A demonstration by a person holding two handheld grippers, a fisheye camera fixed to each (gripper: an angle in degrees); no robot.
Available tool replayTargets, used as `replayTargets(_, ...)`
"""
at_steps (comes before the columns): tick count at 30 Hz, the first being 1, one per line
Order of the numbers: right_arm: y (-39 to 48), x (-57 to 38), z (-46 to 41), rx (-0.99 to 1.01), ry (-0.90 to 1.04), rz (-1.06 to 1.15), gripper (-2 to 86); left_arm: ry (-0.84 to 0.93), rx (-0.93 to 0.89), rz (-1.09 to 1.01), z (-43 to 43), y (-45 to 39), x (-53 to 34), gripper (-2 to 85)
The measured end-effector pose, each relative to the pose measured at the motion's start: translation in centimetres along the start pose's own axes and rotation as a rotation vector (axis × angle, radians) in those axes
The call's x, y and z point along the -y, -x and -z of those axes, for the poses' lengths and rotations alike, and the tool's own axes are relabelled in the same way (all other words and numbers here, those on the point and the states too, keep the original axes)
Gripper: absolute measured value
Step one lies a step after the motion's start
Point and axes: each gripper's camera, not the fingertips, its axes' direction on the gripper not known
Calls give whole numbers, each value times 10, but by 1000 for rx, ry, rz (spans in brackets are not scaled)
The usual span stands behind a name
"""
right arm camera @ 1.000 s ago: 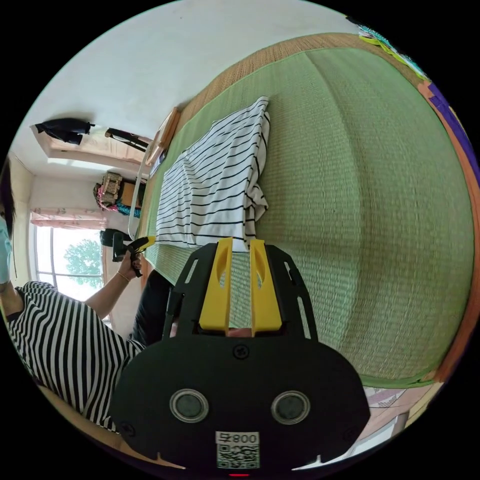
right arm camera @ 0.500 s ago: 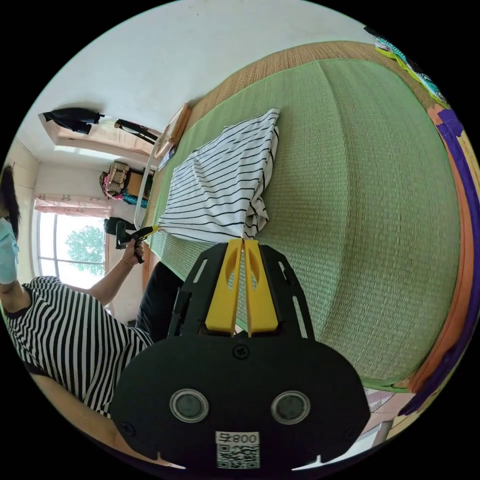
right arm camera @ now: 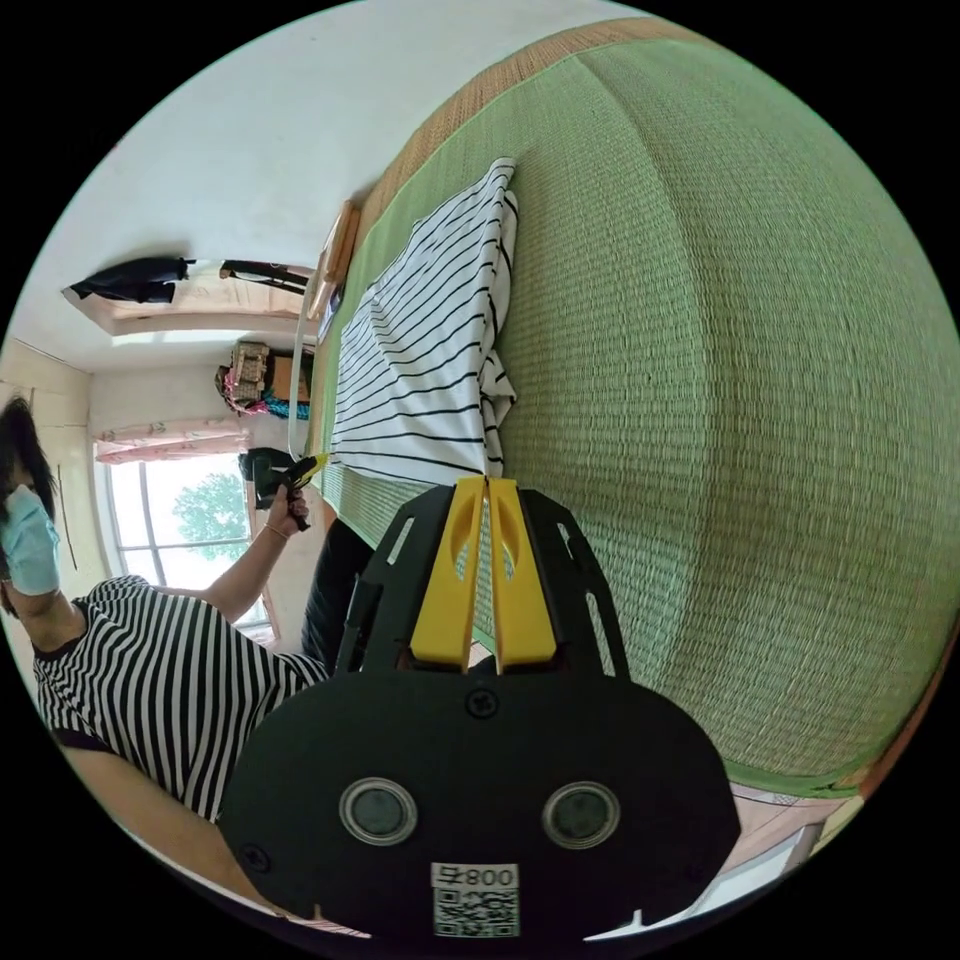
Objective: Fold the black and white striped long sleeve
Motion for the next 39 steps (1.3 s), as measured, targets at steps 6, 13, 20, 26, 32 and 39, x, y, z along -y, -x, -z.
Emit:
replayTargets(6,-8,0,-10,21,-13,-20,3,9,-105,-193,-14,-84,-16,20)
replayTargets(13,-12,0,-14,71,-40,-22,3,233,-265,-629,-101,-264,-28,62)
replayTargets(20,-13,2,-12,159,-60,-3,4,372,-98,-1030,-186,-447,-71,79)
replayTargets(26,-11,7,-18,192,-52,20,5,361,217,-1213,-217,-540,-110,75)
replayTargets(32,-7,11,-28,168,-33,48,9,340,300,-1209,-223,-584,-125,28)
replayTargets(39,-7,45,-7,47,-183,33,54,350,228,-1127,-221,-617,-128,19)
